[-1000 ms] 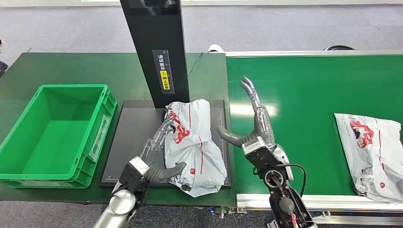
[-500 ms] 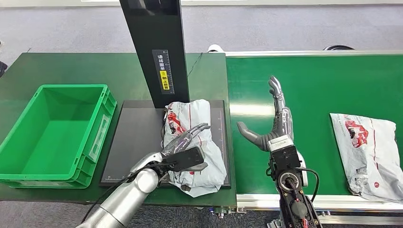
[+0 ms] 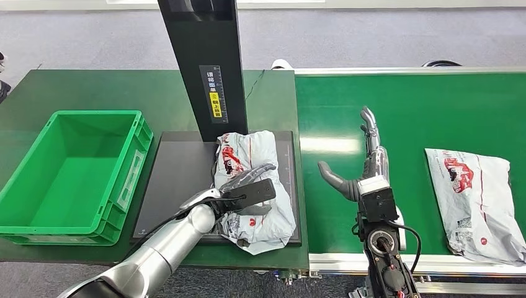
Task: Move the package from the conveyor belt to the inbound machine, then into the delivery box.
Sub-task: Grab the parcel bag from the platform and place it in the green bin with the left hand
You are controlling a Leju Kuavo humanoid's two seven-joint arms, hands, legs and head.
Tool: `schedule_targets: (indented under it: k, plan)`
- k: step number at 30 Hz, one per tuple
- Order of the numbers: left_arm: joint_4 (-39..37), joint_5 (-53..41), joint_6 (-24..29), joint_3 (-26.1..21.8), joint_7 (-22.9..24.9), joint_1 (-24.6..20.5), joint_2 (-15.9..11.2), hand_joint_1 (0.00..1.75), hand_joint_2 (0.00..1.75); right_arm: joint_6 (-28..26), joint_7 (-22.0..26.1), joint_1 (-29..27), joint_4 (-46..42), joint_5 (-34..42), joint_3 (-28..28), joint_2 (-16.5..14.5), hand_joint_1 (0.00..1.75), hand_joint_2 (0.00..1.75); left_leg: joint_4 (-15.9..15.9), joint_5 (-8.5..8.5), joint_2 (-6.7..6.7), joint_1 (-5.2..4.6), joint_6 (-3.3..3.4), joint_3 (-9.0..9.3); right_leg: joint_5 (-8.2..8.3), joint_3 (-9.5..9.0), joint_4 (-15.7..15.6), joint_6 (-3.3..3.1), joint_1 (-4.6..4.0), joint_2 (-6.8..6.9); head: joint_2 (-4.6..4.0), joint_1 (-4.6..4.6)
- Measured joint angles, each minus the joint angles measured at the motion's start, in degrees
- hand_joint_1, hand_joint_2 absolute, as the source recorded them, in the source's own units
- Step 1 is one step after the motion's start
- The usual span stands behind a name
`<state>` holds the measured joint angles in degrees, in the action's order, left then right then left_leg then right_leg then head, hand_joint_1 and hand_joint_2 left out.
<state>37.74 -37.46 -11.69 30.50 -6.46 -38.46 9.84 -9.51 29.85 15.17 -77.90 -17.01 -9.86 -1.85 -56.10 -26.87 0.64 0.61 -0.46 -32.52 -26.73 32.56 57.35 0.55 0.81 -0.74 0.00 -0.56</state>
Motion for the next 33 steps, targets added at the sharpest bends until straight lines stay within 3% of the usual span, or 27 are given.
schedule_targets:
  k: [22,27,33]
  plan:
    - [-2.3,-2.3,-0.5,1.9,-0.9,-0.9,1.6,1.75,1.75,1.6,-0.7,-3.2,-3.0,-1.0,2.6,-0.3,0.0,1.75,0.0,-0.01,0.0,0.0,0.0,0.02,0.0,-0.02,0.0,0.0,0.0,0.0,0.0,-0.01]
    - [-1.4,-2.2,4.2,1.9,-1.9,-0.2,1.6,1.75,1.75,1.6,-0.7,-4.0,-3.5,-1.0,3.4,-0.4,0.0,1.75,0.0,-0.01,0.0,0.0,0.0,0.0,0.0,0.0,0.0,0.0,0.0,0.0,0.0,0.0]
    - [6.7,-4.2,15.1,0.3,-3.1,2.7,0.2,1.75,1.75,1.6,-0.7,-6.5,-6.2,-1.0,4.8,-0.3,0.0,1.75,0.0,-0.01,-0.01,0.0,0.0,-0.1,-0.01,0.1,0.0,0.0,0.0,0.0,0.0,-0.01]
